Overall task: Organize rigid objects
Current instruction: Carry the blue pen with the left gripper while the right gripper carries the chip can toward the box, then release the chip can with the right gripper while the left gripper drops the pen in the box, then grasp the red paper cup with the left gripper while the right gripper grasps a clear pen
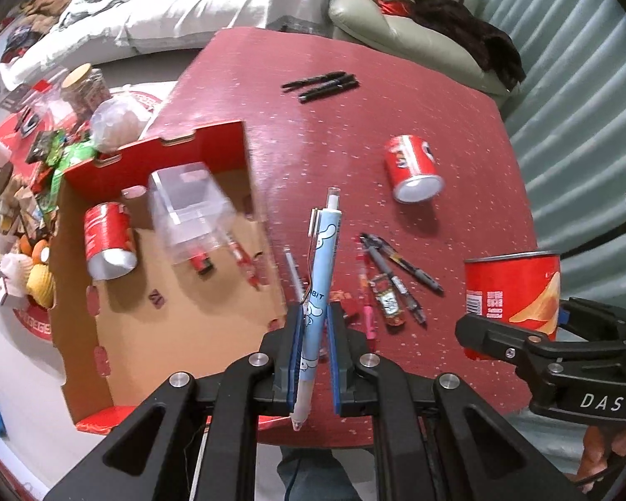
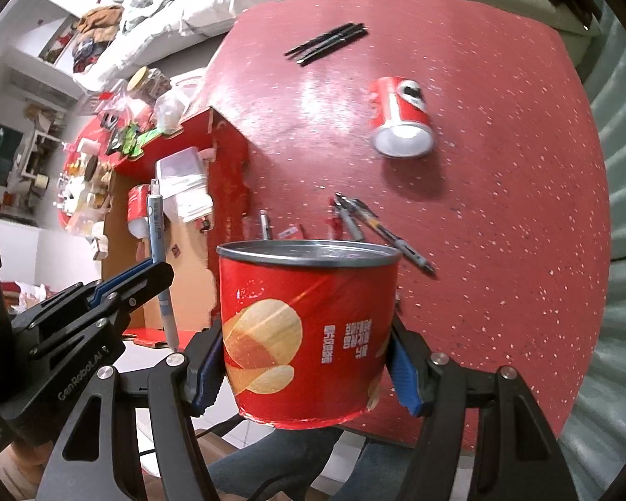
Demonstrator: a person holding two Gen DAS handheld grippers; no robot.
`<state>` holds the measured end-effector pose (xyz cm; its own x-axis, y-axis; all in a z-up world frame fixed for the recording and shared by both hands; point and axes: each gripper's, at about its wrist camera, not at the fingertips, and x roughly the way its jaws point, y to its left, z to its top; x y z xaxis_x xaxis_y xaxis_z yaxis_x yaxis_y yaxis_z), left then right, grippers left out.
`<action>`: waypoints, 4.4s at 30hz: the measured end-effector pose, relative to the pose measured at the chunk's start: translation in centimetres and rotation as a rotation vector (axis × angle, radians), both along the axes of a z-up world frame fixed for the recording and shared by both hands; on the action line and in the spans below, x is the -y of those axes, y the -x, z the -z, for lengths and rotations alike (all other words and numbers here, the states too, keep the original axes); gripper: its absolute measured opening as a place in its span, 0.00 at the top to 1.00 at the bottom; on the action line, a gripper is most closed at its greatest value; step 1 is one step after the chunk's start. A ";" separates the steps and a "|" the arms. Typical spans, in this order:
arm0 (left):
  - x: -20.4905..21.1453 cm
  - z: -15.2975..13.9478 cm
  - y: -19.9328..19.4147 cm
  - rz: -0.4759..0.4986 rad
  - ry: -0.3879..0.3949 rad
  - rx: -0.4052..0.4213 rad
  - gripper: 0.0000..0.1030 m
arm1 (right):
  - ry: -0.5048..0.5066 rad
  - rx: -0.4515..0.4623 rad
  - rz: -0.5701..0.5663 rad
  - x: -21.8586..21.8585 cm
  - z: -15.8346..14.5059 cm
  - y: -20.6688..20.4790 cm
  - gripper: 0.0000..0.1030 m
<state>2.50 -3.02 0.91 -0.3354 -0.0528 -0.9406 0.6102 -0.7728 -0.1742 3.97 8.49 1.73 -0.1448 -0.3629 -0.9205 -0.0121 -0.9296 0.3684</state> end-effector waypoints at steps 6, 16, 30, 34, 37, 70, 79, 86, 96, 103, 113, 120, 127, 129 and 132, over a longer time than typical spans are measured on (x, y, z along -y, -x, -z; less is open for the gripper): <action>2.0 0.9 -2.8 -0.077 -0.018 0.001 0.88 | -0.022 0.001 -0.053 2.5 -0.5 0.6 0.33; 5.2 2.9 -8.1 -0.228 -0.033 0.047 0.88 | -0.034 0.015 -0.167 6.7 -0.4 1.7 0.33; 9.0 5.4 -12.6 -0.388 -0.038 0.116 0.88 | -0.017 0.014 -0.406 17.4 0.5 3.7 0.33; 10.2 6.8 -12.7 -0.405 -0.042 0.147 0.88 | -0.049 0.002 -0.463 20.2 1.3 4.1 0.33; 11.0 7.8 -12.7 -0.416 -0.050 0.163 0.88 | -0.071 -0.001 -0.506 21.6 2.1 4.5 0.33; 14.6 11.2 -11.4 -0.485 -0.239 0.186 0.01 | -0.078 -0.048 -0.508 18.4 2.3 7.0 0.13; 11.1 8.5 -7.7 -0.392 -0.255 0.137 0.01 | -0.250 0.128 -0.279 5.6 9.3 6.8 0.12; 7.4 7.7 -3.7 -0.283 -0.278 0.141 0.01 | -0.341 0.210 -0.134 -2.2 13.2 7.3 0.12; 2.7 7.0 0.9 -0.190 -0.281 0.187 0.01 | -0.388 0.129 -0.351 -0.1 17.0 9.3 0.12; 2.3 6.8 2.3 -0.202 -0.263 0.208 0.01 | -0.341 0.056 -0.474 2.8 16.7 10.2 0.25; 2.1 5.6 8.8 -0.163 -0.217 0.161 0.01 | -0.186 0.099 -0.367 -0.3 15.0 9.8 0.90; 0.4 7.2 19.8 -0.094 -0.158 0.098 0.01 | 0.042 0.162 -0.052 -8.1 13.5 7.8 0.90; 0.2 10.5 27.3 -0.092 -0.105 0.123 0.01 | 0.116 0.170 0.095 -12.7 12.7 2.8 0.90; 0.0 11.9 28.3 -0.087 -0.104 0.154 0.01 | 0.121 0.182 0.115 -14.1 12.9 2.8 0.90; -0.4 13.5 29.0 -0.088 -0.109 0.190 0.01 | 0.100 0.209 0.102 -14.4 14.6 3.0 0.89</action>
<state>-26.49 -2.64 -12.57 -0.1504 0.0311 -0.9881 0.7041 -0.6983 -0.1291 0.95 22.84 -12.84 0.0041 -0.4471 -0.8945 -0.1897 -0.8786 0.4383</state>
